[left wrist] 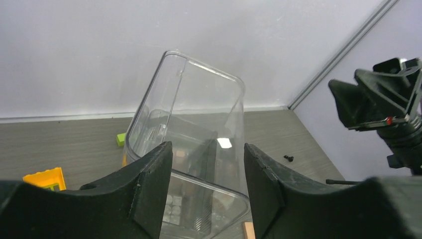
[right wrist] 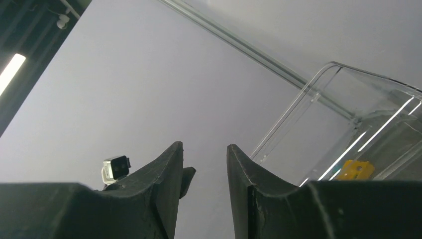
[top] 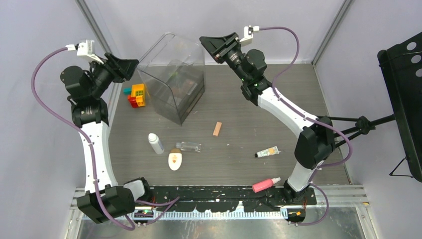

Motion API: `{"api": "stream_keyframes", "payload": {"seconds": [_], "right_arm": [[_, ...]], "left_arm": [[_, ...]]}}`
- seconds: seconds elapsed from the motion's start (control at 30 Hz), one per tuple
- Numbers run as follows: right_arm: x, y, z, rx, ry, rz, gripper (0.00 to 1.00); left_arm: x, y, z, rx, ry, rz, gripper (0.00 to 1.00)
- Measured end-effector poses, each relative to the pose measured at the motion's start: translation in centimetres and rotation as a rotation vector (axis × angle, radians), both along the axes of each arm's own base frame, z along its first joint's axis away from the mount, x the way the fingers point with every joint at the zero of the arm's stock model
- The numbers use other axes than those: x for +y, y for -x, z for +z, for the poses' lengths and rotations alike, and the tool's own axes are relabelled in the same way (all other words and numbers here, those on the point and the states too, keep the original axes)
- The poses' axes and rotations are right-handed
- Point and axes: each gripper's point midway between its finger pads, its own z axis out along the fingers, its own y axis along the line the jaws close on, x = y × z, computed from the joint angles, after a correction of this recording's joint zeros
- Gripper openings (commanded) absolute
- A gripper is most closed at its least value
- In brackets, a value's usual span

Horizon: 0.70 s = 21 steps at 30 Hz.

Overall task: Organize the makeup
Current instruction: Open the storage box at the center of the board.

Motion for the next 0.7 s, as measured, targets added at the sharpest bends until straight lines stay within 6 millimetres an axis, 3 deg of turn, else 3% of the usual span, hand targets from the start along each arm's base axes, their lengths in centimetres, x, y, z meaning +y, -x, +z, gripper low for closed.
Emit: {"api": "stream_keyframes", "payload": {"seconds": [0.17, 0.3, 0.43, 0.53, 0.7], "right_arm": [[0.4, -0.2, 0.9, -0.009, 0.006, 0.005, 0.43], [0.2, -0.9, -0.9, 0.027, 0.035, -0.025, 0.50], [-0.1, -2.1, -6.9, 0.138, 0.132, -0.084, 0.52], [0.0, -2.7, -12.3, 0.229, 0.193, -0.097, 0.46], [1.2, -4.1, -21.1, 0.373, 0.235, -0.075, 0.44]], "left_arm": [[0.2, -0.2, -0.7, 0.012, -0.009, 0.009, 0.58], [0.3, -0.2, -0.7, 0.009, -0.012, 0.014, 0.65], [0.3, -0.3, -0.7, 0.009, -0.010, 0.020, 0.68], [0.3, -0.3, -0.7, 0.010, -0.010, 0.022, 0.68], [0.3, -0.5, -1.4, 0.024, -0.006, 0.024, 0.68]]}}
